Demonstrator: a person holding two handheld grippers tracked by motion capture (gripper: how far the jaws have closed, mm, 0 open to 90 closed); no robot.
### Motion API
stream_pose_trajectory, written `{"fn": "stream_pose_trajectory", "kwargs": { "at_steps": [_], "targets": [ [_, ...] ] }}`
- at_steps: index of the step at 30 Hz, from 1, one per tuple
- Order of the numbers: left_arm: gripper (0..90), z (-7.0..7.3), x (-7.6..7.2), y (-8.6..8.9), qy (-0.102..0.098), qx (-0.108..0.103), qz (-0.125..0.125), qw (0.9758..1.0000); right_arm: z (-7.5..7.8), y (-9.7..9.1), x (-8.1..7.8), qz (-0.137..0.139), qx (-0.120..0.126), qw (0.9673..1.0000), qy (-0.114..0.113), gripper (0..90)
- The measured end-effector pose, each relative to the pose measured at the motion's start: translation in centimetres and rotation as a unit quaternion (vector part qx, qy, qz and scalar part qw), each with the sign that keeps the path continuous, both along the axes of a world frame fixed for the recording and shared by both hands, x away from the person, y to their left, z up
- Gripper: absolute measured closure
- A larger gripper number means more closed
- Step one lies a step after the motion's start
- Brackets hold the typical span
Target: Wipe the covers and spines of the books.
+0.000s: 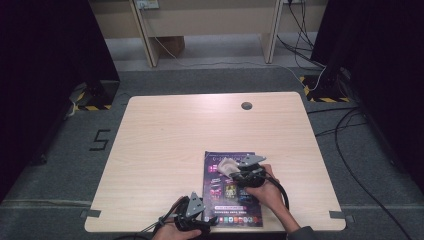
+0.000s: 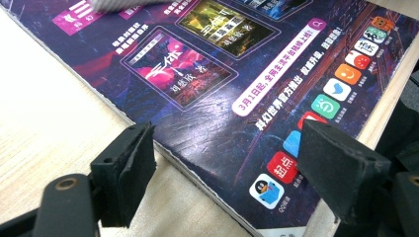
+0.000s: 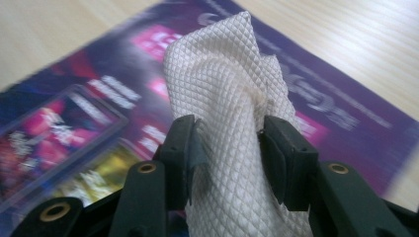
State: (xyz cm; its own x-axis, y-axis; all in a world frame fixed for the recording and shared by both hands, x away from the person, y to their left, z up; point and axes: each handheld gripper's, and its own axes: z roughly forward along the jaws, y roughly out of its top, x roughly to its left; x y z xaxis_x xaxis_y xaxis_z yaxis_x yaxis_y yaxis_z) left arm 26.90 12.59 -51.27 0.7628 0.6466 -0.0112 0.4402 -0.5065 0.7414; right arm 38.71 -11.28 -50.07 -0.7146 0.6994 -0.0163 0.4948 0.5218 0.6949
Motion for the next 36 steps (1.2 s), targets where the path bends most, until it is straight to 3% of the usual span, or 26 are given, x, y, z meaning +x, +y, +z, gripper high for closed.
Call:
{"fn": "stream_pose_trajectory", "kwargs": {
  "at_steps": [5, 11, 19, 25, 31, 32, 34, 36],
  "targets": [
    [21.6, 0.0, 0.0, 0.0, 0.001, -0.001, 0.0, 1.0, 0.0, -2.0, 0.4, -0.028, 0.002, 0.9996, 0.003, 57.4],
    [21.6, 0.0, 0.0, 0.0, 0.001, -0.001, 0.001, 1.0, 0.0, -2.1, 0.1, -0.032, -0.002, 0.9995, -0.004, 58.9],
    [20.6, 0.0, 0.2, 0.0, 0.006, 0.002, -0.004, 1.0, 0.0, -1.3, -2.0, 0.004, -0.001, 1.0, -0.004, 58.8],
    [20.5, 0.0, 0.3, 0.0, 0.005, 0.002, -0.005, 1.0, -0.1, -1.8, -1.7, 0.006, 0.007, 1.0, 0.002, 56.7],
    [20.3, 0.1, 0.3, 0.0, 0.007, 0.004, -0.007, 0.9999, 0.0, -3.8, -0.5, -0.039, 0.002, 0.9992, -0.004, 56.4],
    [20.0, 0.1, 0.4, 0.0, 0.009, 0.006, -0.008, 0.9999, -0.1, -4.6, -0.1, -0.056, 0.005, 0.9984, -0.006, 53.9],
    [20.0, 0.1, 0.4, 0.0, 0.008, 0.004, -0.008, 0.9999, -0.2, -5.0, 0.0, -0.066, 0.02, 0.9976, 0.002, 53.9],
    [20.0, 0.1, 0.4, 0.0, 0.008, 0.002, -0.008, 0.9999, -0.2, -4.9, -0.1, -0.066, 0.014, 0.9977, -0.001, 55.3]
  ]
}}
